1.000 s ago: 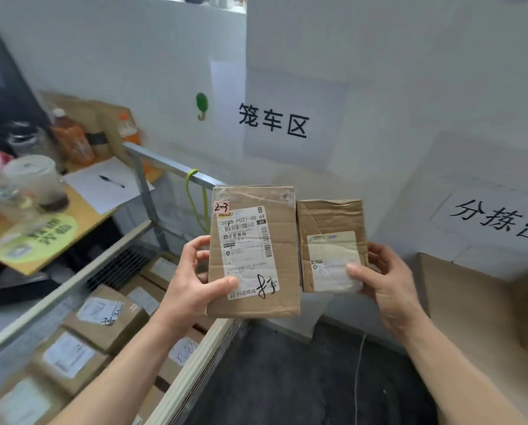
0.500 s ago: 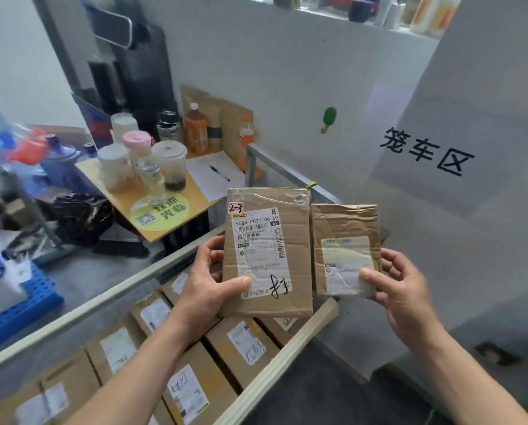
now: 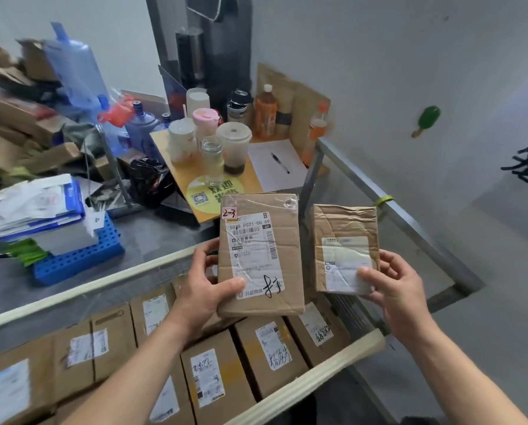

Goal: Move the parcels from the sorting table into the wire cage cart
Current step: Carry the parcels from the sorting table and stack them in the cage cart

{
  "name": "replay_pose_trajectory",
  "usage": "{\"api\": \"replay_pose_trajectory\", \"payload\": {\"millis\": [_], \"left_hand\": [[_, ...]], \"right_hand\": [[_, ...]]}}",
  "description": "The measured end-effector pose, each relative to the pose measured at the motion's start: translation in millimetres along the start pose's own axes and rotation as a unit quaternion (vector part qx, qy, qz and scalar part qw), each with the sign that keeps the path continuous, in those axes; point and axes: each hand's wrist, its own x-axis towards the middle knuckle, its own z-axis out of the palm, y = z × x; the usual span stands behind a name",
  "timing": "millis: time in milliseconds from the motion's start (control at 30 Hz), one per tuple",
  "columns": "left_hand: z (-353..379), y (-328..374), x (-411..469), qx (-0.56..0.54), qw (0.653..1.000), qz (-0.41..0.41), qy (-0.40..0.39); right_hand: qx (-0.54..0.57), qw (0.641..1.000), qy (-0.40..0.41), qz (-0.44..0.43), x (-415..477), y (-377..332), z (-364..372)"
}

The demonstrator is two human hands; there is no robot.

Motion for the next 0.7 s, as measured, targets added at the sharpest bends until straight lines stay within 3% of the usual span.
{"api": "replay_pose_trajectory", "payload": {"millis": [333, 700], "left_hand": [[39.9, -27.1, 30.8, 0.068, 0.992, -0.058, 0.090], [55.6, -51.6, 37.6, 0.027, 0.985, -0.104, 0.138]], "right_hand": [[-0.004, 0.993, -0.099, 0.065, 98.4, 16.2, 1.8], [-0.042, 0.982, -0.144, 0.117, 143.8, 49.9, 10.8]]}}
